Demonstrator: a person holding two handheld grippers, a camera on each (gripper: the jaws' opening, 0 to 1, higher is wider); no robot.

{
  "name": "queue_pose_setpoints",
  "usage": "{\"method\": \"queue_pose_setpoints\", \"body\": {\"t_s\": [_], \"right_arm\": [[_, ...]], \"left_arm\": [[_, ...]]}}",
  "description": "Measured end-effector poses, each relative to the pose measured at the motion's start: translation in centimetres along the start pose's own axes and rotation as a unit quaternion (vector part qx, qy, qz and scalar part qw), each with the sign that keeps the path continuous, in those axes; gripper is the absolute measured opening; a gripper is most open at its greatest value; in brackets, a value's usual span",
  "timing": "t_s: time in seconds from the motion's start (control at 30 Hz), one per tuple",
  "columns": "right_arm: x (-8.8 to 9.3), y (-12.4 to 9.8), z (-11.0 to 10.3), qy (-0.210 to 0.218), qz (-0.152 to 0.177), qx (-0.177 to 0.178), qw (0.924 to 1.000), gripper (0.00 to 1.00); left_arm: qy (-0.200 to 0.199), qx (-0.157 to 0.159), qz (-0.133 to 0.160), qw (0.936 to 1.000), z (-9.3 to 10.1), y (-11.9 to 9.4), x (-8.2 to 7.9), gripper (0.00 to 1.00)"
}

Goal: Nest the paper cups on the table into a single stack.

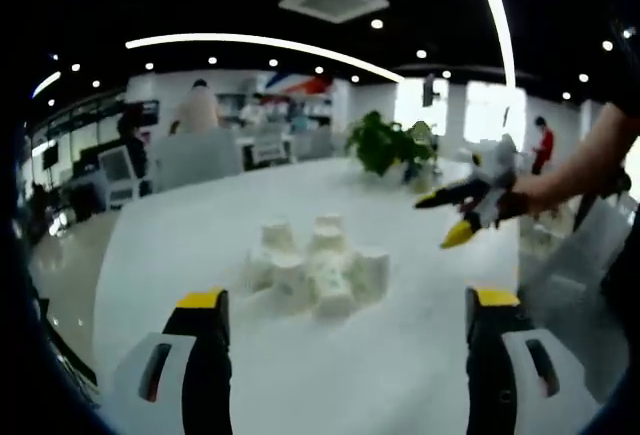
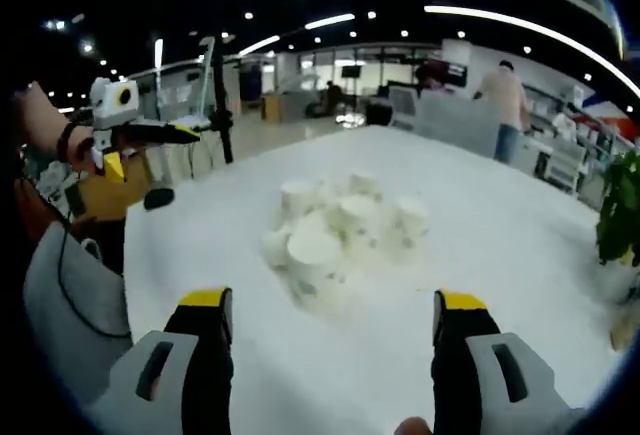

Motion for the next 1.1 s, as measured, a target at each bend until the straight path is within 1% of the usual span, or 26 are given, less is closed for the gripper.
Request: {"method": "queue_pose_setpoints", "body": {"t_s": [0.07,0.1,0.13,0.17,0.23,0.33,0.4,0.47,0.53,0.57,0.63,0.67,0.73,0.93,1.0,1.1], "right_arm": [[-0.1,1.8,-0.2,-0.015,0.0,-0.02,0.9997,0.77],[-0.2,2.9,-0.5,-0.025,-0.003,-0.038,0.999,0.77],[-0.2,3.5,-0.7,-0.036,-0.009,-0.048,0.9981,0.77],[-0.4,4.5,-0.8,-0.054,-0.019,-0.059,0.9966,0.77],[-0.7,5.8,-0.6,-0.087,-0.026,-0.068,0.9936,0.74],[-1.1,6.9,-0.1,-0.092,-0.025,-0.068,0.9931,0.65],[-1.2,7.9,0.5,-0.075,-0.026,-0.082,0.9935,0.58],[-1.2,8.7,1.1,-0.084,-0.029,-0.081,0.9928,0.52],[-1.4,8.7,1.1,-0.083,-0.031,-0.089,0.992,0.45],[-1.3,8.7,0.9,-0.076,-0.033,-0.099,0.9916,0.42],[-1.2,8.6,0.9,-0.089,-0.042,-0.1,0.9901,0.37],[-1.0,8.6,1.0,-0.101,-0.052,-0.098,0.9887,0.37],[-1.0,8.4,0.9,-0.094,-0.056,-0.1,0.9889,0.37],[-0.8,7.9,1.3,-0.105,-0.07,-0.089,0.988,0.37],[-0.5,7.8,1.4,-0.11,-0.074,-0.086,0.9875,0.37],[-0.4,7.3,1.3,-0.113,-0.076,-0.082,0.9873,0.37]], "left_arm": [[0.0,-0.007,0.0,1.0,0.2,-0.3,0.0,0.97],[-0.005,-0.015,0.001,0.9999,0.4,-0.6,-0.1,0.97],[-0.007,-0.021,0.002,0.9998,0.4,-0.8,-0.2,0.97],[-0.012,-0.03,0.006,0.9995,0.6,-1.1,-0.3,0.97],[-0.018,-0.034,0.01,0.9992,0.8,-1.3,-0.4,0.97],[-0.015,-0.041,0.009,0.999,1.3,-1.6,-0.5,0.97],[-0.013,-0.042,0.012,0.9989,1.6,-1.8,-0.4,0.97],[-0.008,-0.044,0.013,0.9989,1.8,-2.1,-0.3,0.96],[-0.009,-0.046,0.008,0.9989,1.8,-2.3,0.0,0.96],[-0.011,-0.046,0.007,0.9989,1.9,-2.5,0.0,0.96],[-0.01,-0.047,0.012,0.9988,1.9,-2.8,0.1,0.96],[-0.014,-0.051,0.015,0.9985,1.8,-2.9,0.1,0.96],[-0.021,-0.054,0.016,0.9982,1.7,-3.1,0.2,0.97],[-0.021,-0.057,0.021,0.9979,1.9,-3.4,0.0,0.96],[-0.022,-0.058,0.027,0.9977,1.9,-3.4,-0.1,0.96],[-0.019,-0.054,0.03,0.9979,1.9,-3.4,-0.1,0.96]]}}
Point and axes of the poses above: the point that each gripper's makers call its tool centre point, and the gripper's own axes: y roughly forward along the fingers, z roughly to its right, x roughly out of its underside, the point moved 8 cm from there along -y, roughly backward along the fingers, and after that the axes turned 5 degrees about -y, right-handed, at the moved point
